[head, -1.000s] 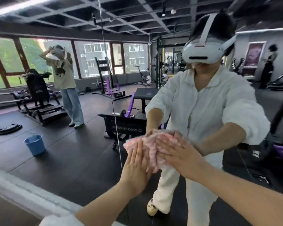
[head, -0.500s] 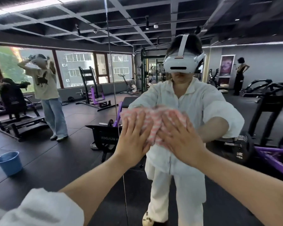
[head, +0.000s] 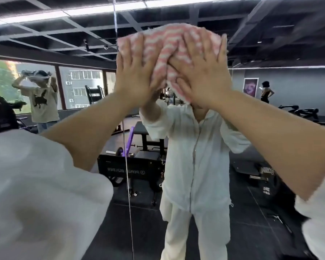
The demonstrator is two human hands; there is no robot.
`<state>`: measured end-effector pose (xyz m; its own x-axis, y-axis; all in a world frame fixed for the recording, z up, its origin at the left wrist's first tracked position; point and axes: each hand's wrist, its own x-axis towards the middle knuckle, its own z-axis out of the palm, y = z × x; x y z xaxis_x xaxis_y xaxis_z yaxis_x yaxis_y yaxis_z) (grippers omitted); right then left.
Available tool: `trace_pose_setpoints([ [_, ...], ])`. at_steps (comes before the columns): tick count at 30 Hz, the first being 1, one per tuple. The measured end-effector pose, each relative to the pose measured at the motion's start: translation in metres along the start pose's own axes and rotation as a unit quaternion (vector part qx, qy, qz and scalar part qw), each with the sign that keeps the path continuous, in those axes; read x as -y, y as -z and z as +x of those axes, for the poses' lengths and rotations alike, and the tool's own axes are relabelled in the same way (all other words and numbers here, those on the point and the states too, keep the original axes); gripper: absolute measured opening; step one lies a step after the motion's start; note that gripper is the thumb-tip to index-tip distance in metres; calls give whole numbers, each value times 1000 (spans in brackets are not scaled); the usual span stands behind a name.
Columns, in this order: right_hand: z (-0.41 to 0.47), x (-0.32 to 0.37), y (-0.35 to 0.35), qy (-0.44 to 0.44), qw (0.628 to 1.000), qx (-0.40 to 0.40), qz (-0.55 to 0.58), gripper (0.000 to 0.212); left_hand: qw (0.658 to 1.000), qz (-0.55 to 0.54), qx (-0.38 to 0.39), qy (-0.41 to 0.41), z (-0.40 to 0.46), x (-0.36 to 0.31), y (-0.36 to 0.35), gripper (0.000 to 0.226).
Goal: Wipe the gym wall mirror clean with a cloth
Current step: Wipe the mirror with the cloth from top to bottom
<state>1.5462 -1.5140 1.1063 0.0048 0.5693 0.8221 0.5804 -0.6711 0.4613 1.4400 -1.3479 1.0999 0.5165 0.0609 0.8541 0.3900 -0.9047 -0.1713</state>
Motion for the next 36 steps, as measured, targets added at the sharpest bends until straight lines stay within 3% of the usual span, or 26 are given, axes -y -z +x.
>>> trace_pose_setpoints([
  [5, -16, 12, -9, 30, 999, -20, 30, 64, 995, 1, -59, -81, -18, 5, -26, 73],
  [11, -63, 41, -44, 101, 991, -83, 41, 54, 993, -29, -63, -96, -91, 0, -65, 71],
  [24, -173, 115, -91, 178, 981, -50, 60, 57, 991, -46, 82, -93, -238, -14, -120, 69],
  [28, -206, 136, -104, 188, 980, -40, 50, 66, 988, -44, 112, -97, -278, -16, -134, 72],
  [32, -234, 155, -110, 211, 976, -26, 57, 72, 976, -33, 191, -102, -316, -21, -145, 69],
  [36, -269, 173, -121, 246, 967, 8, 68, 76, 975, -75, 196, -68, -355, -27, -157, 74],
])
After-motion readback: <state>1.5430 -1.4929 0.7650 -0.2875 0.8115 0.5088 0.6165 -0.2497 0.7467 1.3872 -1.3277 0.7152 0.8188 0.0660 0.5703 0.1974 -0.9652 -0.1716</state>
